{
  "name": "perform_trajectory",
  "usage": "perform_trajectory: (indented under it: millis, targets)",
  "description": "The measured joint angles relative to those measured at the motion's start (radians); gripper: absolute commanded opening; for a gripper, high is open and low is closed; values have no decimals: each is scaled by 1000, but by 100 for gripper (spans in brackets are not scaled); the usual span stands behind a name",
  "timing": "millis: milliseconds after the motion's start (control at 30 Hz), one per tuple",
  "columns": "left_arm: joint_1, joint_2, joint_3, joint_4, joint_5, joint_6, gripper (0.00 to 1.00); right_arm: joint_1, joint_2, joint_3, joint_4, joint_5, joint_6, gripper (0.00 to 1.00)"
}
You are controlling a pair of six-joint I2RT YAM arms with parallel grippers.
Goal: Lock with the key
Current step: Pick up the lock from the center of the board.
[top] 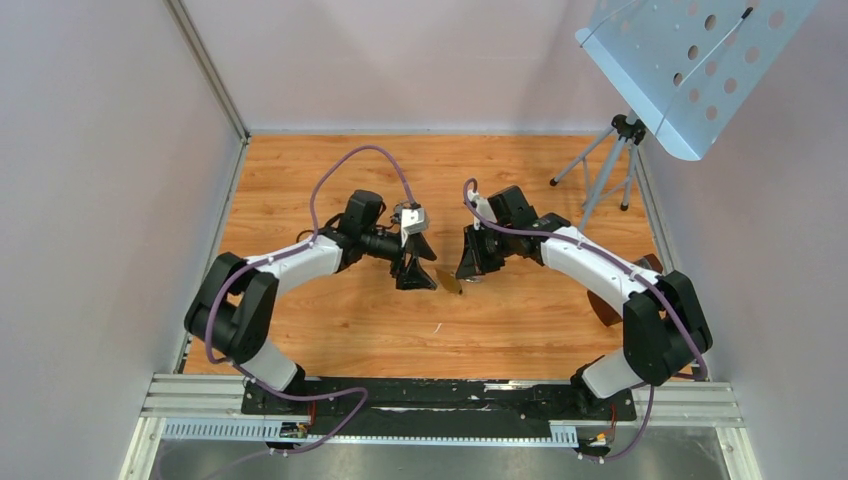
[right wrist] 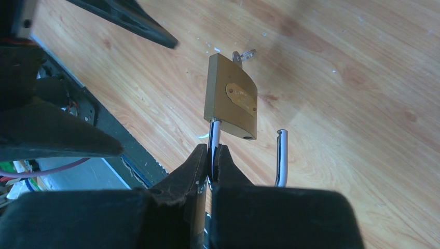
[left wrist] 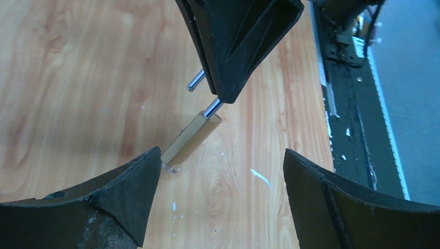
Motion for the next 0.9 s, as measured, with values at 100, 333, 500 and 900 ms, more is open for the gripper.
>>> perform_trajectory:
  millis: [100, 333, 500, 900]
  targets:
    - [-2, 68, 33, -7, 78, 6, 90, -2, -9, -8, 9, -32, 0, 0]
    - [-10, 147, 100, -34, 171, 39, 90, -7, -22, -9, 42, -113, 5, 0]
    - [-21, 208, 145, -138, 203, 114, 89, -10, -22, -9, 48, -155, 8, 0]
    - [-32, 286, 343, -671, 275, 541, 79, -15, -32, 30, 56, -220, 12, 0]
